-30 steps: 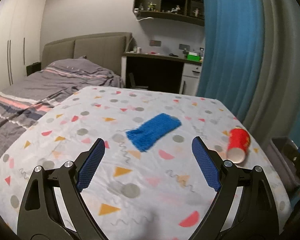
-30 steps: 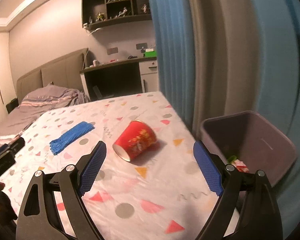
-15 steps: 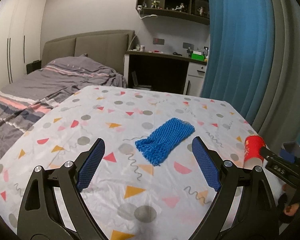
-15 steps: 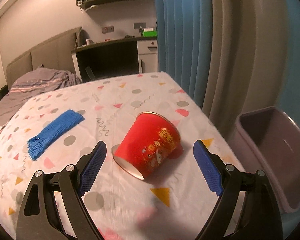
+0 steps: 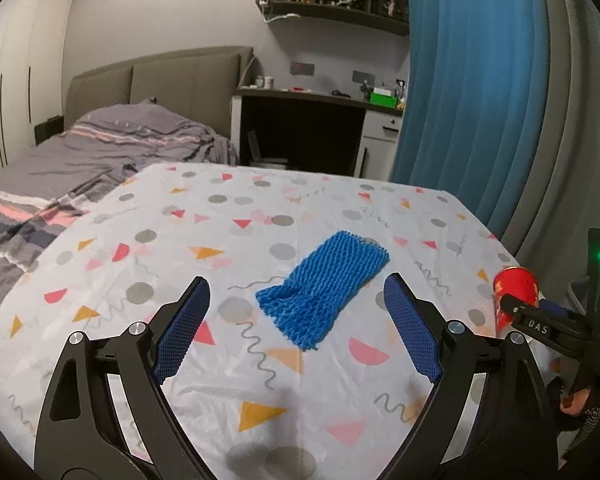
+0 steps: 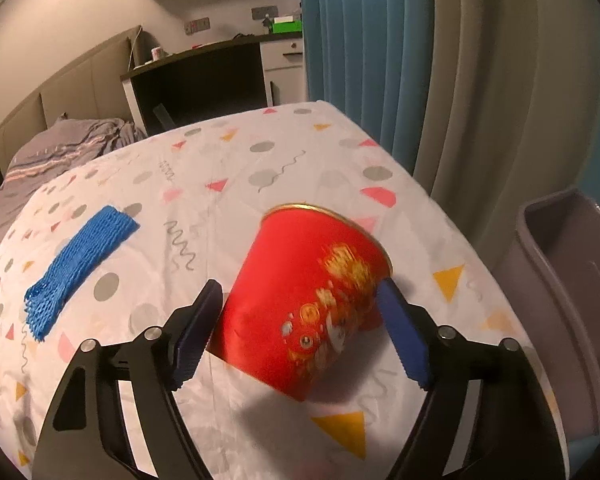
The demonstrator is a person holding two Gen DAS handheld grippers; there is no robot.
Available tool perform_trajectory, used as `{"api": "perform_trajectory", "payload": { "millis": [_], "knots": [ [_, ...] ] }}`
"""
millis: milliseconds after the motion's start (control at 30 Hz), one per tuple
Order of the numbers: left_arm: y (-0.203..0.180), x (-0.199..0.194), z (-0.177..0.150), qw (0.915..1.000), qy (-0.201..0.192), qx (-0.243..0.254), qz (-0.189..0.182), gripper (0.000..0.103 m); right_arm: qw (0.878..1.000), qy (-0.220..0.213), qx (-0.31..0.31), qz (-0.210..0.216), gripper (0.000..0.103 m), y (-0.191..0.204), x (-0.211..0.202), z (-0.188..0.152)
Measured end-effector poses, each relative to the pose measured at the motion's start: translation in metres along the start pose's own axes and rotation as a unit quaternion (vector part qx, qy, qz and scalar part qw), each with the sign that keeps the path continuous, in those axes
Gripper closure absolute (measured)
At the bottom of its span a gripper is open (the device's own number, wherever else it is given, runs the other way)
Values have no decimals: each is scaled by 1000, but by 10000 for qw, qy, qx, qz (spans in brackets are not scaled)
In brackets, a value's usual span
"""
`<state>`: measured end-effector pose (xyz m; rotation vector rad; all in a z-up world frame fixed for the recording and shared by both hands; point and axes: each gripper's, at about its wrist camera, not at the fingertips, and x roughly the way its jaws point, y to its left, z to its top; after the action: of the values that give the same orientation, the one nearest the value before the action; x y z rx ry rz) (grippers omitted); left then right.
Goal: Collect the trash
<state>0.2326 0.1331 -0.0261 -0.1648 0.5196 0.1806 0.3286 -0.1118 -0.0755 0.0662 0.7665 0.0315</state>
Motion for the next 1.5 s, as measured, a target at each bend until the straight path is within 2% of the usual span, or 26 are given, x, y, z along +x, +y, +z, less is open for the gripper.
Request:
{"api": "perform_trajectory", "payload": {
  "millis": [167,400,600,700,800,900,967,1033,1300,1500],
  "knots": [
    [0,23,2,9997,235,-3,-53,16,10000,-35,-46,61,36,0,-1,0],
    [-2,67,5,9975,701,59,-56,16,9997,-115,18,205,39,-7,-7,-1],
    [0,107,6,9898,1424,-41,-67,20,9992,-306,-57,259,39,-9,-16,1],
    [-3,122,2,9834,1809,38,-119,28,9985,-397,-4,369,39,-11,-23,4],
    [-10,124,1,9829,1822,232,-89,34,9979,-474,-2,437,39,-12,-30,5],
    [-13,123,0,9829,1805,353,-55,56,9973,-542,-36,492,39,-11,-36,5],
    [-14,121,-1,9830,1796,387,-74,79,9969,-585,-62,529,39,-11,-41,5],
    [-17,121,-1,9827,1803,404,-144,92,9965,-616,-94,553,39,-11,-45,5],
    [-22,91,1,9881,1453,293,-400,97,9951,-764,-161,600,39,-24,-67,-1],
    [-40,41,11,9926,953,336,-670,97,9937,-877,-132,681,39,-36,-87,-7]
  ]
}}
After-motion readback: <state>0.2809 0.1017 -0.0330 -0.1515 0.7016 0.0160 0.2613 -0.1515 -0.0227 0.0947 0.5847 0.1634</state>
